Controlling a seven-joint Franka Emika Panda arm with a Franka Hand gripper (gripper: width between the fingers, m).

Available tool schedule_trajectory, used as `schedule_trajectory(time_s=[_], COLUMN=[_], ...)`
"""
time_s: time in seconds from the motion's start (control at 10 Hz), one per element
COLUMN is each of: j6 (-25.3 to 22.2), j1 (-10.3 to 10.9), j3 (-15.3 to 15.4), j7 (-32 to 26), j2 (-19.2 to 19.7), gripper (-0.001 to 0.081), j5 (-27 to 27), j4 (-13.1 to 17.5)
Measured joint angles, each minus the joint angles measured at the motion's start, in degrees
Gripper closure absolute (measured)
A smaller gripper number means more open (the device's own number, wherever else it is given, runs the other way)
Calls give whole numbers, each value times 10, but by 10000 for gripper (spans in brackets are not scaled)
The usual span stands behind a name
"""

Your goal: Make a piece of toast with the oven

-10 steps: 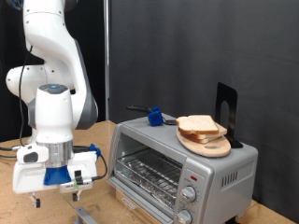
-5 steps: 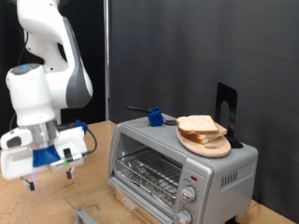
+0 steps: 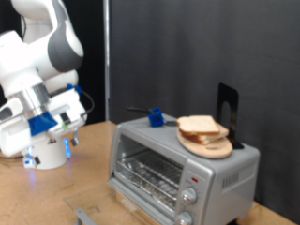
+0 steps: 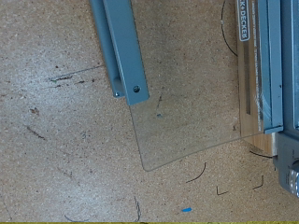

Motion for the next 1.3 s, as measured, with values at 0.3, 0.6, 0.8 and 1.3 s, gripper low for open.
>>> schedule_trajectory(time_s=[0.3,0.6,0.8,1.3], j6=[-17,-64,-99,-125], j1=[8,38,47,62], j3=[2,10,30,52], j7=[-19,-79,-89,-109], j2=[-1,-27,-47,-65], gripper=[0,0,0,0], j5=[11,58,11,32], j4=[7,35,51,63])
